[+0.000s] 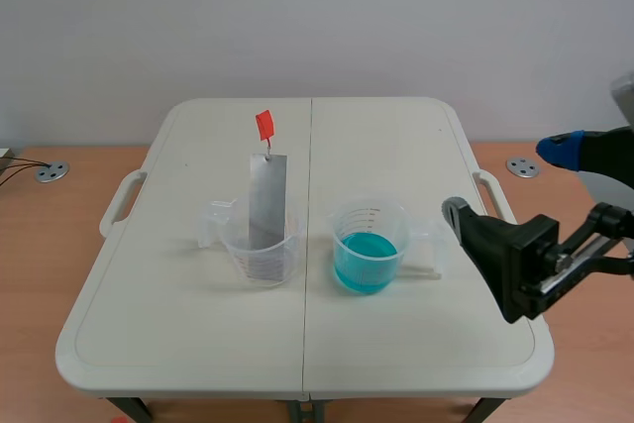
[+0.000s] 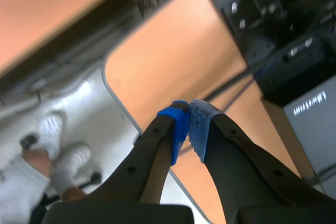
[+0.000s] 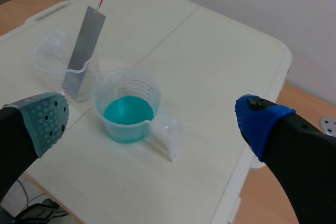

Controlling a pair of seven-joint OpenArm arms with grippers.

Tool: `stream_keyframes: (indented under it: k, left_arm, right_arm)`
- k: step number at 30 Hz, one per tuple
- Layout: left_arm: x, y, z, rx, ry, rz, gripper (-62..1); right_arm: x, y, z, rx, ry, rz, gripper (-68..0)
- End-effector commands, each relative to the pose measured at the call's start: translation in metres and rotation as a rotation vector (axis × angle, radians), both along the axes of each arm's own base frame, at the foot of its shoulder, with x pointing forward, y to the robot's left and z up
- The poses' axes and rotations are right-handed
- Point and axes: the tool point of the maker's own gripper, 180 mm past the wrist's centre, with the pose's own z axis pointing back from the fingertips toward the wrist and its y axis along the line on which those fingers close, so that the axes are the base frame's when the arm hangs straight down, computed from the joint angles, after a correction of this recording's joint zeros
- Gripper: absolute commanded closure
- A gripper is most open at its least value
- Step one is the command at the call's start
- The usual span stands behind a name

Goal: Hold the metal plate by the orange handle, dip it into the blue solution, take it out and point at it, then put the plate back in the beaker on the left.
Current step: 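Lift the metal plate out of the left beaker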

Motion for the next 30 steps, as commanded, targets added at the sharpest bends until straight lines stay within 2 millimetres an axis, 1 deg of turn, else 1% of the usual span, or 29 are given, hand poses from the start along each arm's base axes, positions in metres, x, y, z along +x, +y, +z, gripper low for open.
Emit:
stream_keyframes:
  k: [1, 7, 13, 17, 22, 30]
  left_arm:
    - [0.000, -0.005, -0.002, -0.025, -0.004, 0.009, -1.9]
    - [-0.035, -0.002, -0.025, -0.028, 0.098, 0.052, -1.9]
    - [-0.062, -0.002, -0.048, -0.034, 0.178, 0.084, -1.9]
    - [-0.075, -0.002, -0.060, -0.033, 0.222, 0.089, -1.9]
    - [-0.084, -0.004, -0.069, -0.036, 0.253, 0.088, -1.9]
    - [-0.086, -0.007, -0.071, -0.043, 0.262, 0.083, -1.9]
  right_arm:
    - [0.008, 0.004, 0.010, 0.034, -0.028, 0.003, -66.3]
    - [0.025, 0.023, 0.011, 0.081, -0.031, 0.046, -66.3]
    - [0.042, 0.039, 0.015, 0.130, -0.032, 0.077, -66.3]
    - [0.055, 0.046, 0.014, 0.151, -0.021, 0.069, -66.3]
    - [0.067, 0.059, 0.012, 0.187, -0.009, 0.068, -66.3]
    - [0.080, 0.079, 0.009, 0.193, 0.015, 0.103, -66.3]
